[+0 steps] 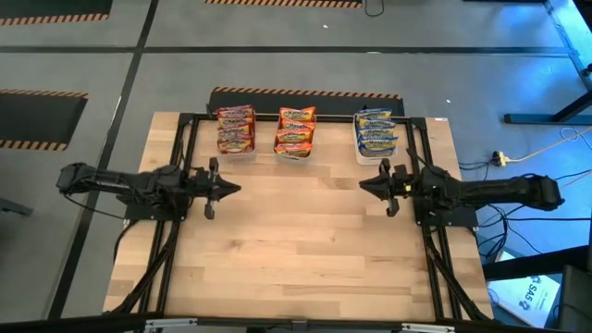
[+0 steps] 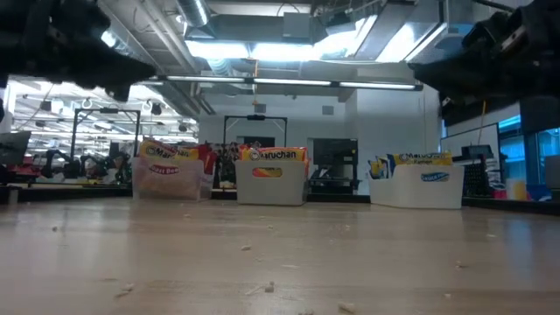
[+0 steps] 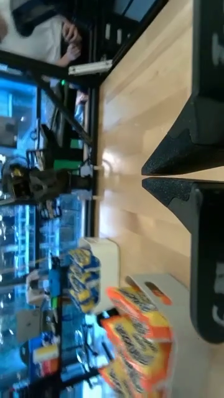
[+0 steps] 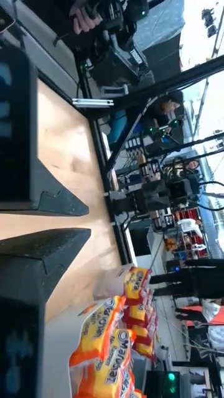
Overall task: Sort Maruchan noodles
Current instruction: Return to Home Position
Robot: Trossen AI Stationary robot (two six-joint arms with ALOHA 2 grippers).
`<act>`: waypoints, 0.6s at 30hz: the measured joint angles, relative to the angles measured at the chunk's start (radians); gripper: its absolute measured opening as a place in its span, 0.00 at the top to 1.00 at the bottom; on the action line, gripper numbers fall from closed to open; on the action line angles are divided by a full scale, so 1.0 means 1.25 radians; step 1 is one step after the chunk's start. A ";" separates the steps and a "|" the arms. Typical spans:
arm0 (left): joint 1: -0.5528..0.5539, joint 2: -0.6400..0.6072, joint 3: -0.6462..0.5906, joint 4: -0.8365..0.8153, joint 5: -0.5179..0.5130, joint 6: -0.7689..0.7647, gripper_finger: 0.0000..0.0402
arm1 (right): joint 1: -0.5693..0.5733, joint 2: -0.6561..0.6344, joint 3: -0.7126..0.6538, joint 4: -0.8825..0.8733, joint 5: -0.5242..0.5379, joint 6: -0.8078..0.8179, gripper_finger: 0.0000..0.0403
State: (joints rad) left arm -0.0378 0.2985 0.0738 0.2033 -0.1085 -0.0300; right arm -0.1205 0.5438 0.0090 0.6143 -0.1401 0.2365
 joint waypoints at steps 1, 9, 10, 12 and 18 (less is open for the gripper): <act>0.000 -0.020 -0.015 -0.002 -0.012 -0.011 0.97 | 0.001 -0.016 0.000 -0.019 0.000 -0.003 0.92; 0.000 -0.178 -0.053 -0.052 -0.009 -0.003 0.97 | 0.001 -0.150 0.000 -0.168 0.000 0.034 0.92; 0.000 -0.193 -0.053 -0.058 -0.009 -0.003 0.97 | 0.001 -0.166 0.000 -0.190 0.001 0.034 0.92; 0.000 -0.221 -0.053 -0.088 -0.009 -0.002 0.97 | 0.001 -0.198 0.000 -0.248 0.008 0.026 0.92; 0.000 -0.237 -0.053 -0.133 -0.040 -0.010 0.97 | 0.002 -0.295 0.000 -0.423 0.066 0.030 0.92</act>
State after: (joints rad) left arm -0.0376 0.0026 0.0078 0.0368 -0.1580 -0.0422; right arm -0.1184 0.1752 0.0090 0.0859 -0.0576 0.2736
